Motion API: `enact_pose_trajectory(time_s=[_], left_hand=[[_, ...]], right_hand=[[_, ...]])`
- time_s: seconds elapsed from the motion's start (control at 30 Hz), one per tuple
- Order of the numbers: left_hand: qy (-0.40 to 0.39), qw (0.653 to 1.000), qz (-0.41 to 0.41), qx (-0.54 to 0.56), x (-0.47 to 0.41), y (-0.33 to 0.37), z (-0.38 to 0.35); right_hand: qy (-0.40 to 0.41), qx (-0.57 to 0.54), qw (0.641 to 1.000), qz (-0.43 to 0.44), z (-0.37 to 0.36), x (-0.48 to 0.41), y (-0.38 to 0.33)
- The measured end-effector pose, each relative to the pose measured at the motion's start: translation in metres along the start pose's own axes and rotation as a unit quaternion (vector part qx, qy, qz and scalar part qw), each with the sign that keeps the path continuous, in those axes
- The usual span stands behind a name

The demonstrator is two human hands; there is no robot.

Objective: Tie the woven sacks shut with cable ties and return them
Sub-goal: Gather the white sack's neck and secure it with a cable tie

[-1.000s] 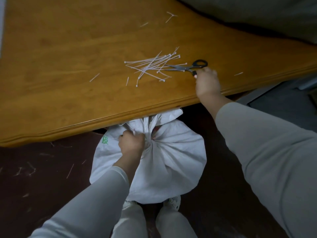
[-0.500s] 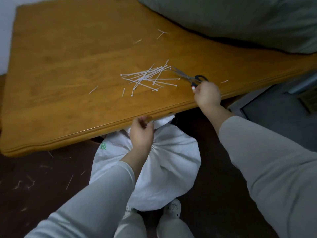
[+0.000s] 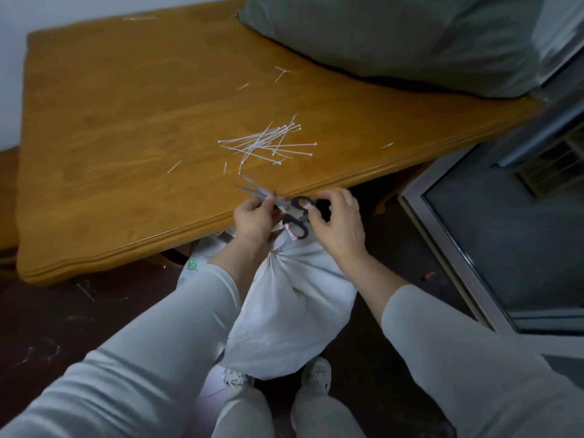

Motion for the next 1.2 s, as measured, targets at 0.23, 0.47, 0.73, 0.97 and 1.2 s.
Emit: enact_pose_trajectory(time_s=[0.23, 0.47, 0.73, 0.97, 1.2], left_hand=[[-0.096, 0.99, 0.082, 0.055, 0.022, -0.016, 0.025], [-0.226, 0.963, 0.127, 0.072, 0.032, -0.027, 0.034], [0.105, 0.982, 0.159, 0.001, 0.022, -0.042, 0.132], [0.025, 0.964, 0.143, -0.221, -0.007, -0.073, 0.128], [-0.06, 0.882, 0.146, -0.444, -0.037, -0.087, 0.121]], right_hand=[[-0.262, -0.489, 0.777, -0.298, -0.067, 0.029, 0.014], [-0.508, -0.539, 0.624, -0.249, -0.102, 0.067, -0.001], [-0.494, -0.38, 0.731, -0.276, -0.093, 0.067, 0.031], [-0.501, -0.29, 0.741, -0.34, -0.123, 0.078, 0.051], [-0.507, -0.274, 0.741, -0.346, -0.146, 0.077, 0.051]])
Point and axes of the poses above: each hand's wrist, its own x-axis away from the middle knuckle, its own z-axis out of the back of the hand, y = z × x, the point moved 7 cm from there along -x, towards the middle knuckle, and after that the axes turned 13 degrees about -y, right-handed, at the moved point
